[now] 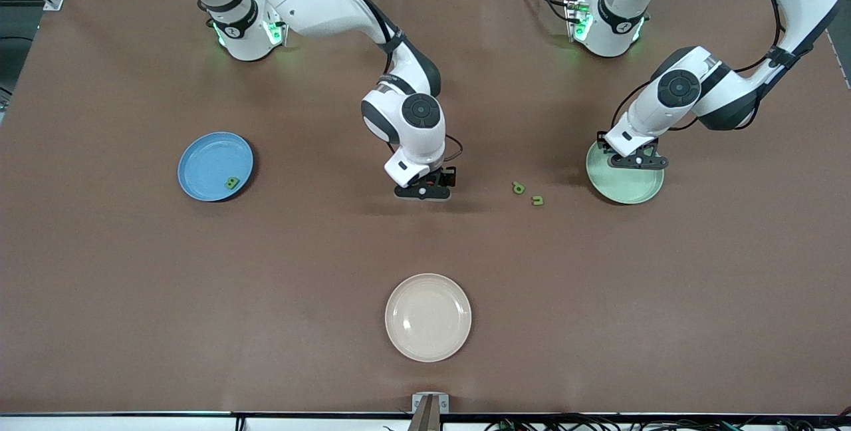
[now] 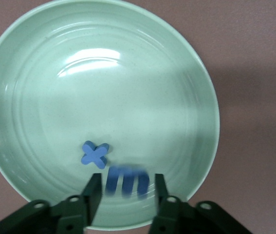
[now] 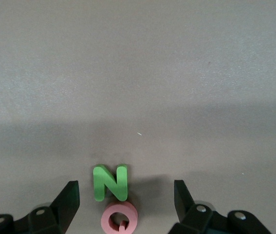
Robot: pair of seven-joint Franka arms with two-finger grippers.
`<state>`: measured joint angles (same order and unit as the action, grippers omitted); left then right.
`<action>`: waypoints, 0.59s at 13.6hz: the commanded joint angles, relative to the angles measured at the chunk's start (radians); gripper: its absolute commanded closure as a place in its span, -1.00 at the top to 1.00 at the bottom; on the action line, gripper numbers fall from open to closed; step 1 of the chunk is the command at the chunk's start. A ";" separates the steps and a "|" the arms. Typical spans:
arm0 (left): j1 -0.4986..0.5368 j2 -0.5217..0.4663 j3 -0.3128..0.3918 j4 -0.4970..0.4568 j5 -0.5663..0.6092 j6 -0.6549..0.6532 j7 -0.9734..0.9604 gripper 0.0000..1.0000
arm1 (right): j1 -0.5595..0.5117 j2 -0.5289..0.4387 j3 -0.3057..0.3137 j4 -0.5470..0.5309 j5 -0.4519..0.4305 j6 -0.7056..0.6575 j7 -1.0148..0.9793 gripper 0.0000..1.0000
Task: Sort uppercase to blue plate, lowercase to green plate
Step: 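Place the blue m on the green plate while the right gripper grasps N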
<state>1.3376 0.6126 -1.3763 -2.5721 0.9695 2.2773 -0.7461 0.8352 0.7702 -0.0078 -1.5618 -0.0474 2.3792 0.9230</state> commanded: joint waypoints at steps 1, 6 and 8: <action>0.011 0.006 -0.001 -0.002 0.025 0.015 0.004 0.59 | 0.012 0.026 -0.011 0.028 -0.014 0.020 -0.001 0.64; -0.018 0.007 -0.026 0.042 0.023 0.014 -0.041 0.66 | 0.012 0.034 -0.011 0.028 -0.012 0.034 0.005 0.55; -0.101 0.007 -0.029 0.084 0.009 0.013 -0.132 0.67 | 0.016 0.041 -0.011 0.028 -0.012 0.037 0.005 0.51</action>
<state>1.3106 0.6141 -1.3917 -2.5295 0.9702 2.2985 -0.7886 0.8357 0.7902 -0.0081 -1.5609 -0.0483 2.4139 0.9229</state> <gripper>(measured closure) 0.163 0.220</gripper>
